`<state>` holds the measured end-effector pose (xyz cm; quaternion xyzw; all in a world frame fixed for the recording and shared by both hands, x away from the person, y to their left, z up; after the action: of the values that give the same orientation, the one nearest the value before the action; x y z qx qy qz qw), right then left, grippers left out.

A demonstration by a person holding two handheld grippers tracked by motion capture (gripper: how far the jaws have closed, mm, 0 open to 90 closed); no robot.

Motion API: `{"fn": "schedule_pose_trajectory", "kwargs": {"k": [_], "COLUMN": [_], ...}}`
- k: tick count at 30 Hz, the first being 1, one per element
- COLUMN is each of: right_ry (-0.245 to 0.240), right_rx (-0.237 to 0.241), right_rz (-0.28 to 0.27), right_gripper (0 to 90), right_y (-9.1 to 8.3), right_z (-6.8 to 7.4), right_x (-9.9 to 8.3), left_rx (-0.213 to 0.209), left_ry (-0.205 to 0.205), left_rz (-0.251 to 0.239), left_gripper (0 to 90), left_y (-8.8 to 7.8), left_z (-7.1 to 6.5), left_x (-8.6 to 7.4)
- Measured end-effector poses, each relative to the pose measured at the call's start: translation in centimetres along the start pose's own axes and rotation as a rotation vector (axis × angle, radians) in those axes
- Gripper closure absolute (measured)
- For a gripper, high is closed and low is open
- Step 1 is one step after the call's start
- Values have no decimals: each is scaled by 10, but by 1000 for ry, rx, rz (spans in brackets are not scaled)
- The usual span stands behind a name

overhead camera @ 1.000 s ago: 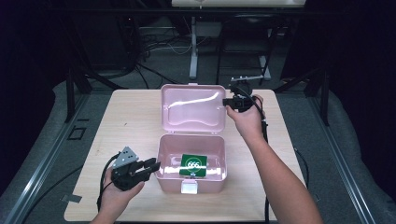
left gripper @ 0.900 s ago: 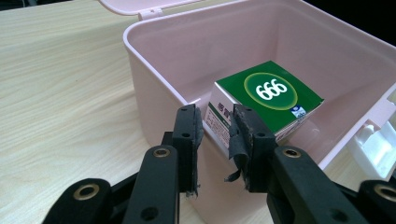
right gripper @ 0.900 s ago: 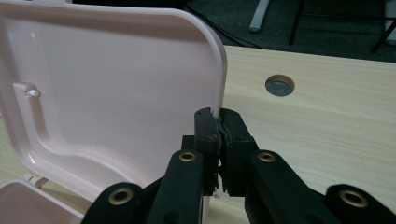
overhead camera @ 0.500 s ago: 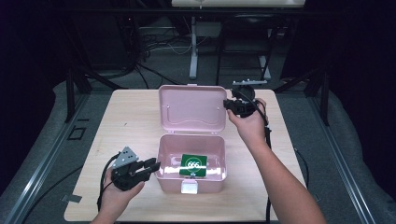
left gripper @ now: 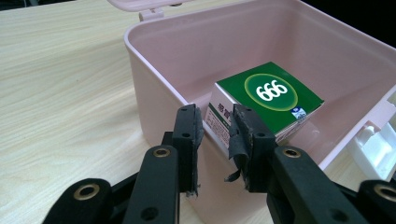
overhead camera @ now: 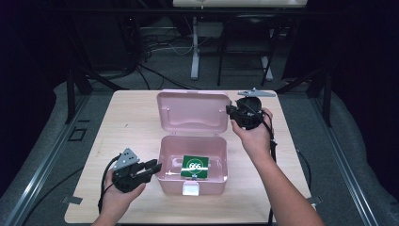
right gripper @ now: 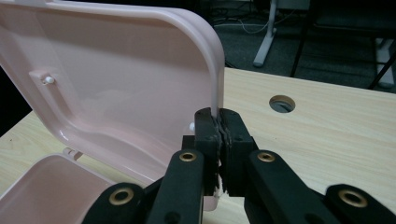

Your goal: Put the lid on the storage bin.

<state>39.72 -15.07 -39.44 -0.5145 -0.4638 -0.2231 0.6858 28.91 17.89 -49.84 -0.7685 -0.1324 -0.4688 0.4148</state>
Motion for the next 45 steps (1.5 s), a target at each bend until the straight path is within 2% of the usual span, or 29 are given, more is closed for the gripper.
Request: {"fn": "schedule_pose_trajectory", "kwargs": {"k": [9,19,22,31,45], "right_ry": [-32,9,7,-21,9], "right_rx": [-18,4,-1,-15,28], "right_rz": [-51,-109,-125,-140,-151], "right_gripper": [868,850,850,851,840], "right_y": [-12,-28,-31,-37,-39], "right_z": [9,14,18,24,20], "right_x": [-12,-29,-34,-42,-46], "left_rx": [2,2,2,-1,-2], "left_ry": [-1,-2,-2,-6,-14], "left_rz": [1,-1,0,-6,-9], "left_gripper": [721,722,722,722,719], "left_y": [0,0,0,0,-2], "left_z": [0,0,0,0,0], "left_x": [0,0,0,-1,-3]}}
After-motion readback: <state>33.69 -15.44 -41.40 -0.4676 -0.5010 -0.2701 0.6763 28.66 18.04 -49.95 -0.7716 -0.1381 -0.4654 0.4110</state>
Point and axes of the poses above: each handheld gripper's, and its own axes: y roughly forward along the jaws, x roughly out of its top, z roughly to its left, the point moved 2 cm from there along y, roughly forward along the jaws, and after that the axes turned 6 degrees about -y, right-handed, at the moved point
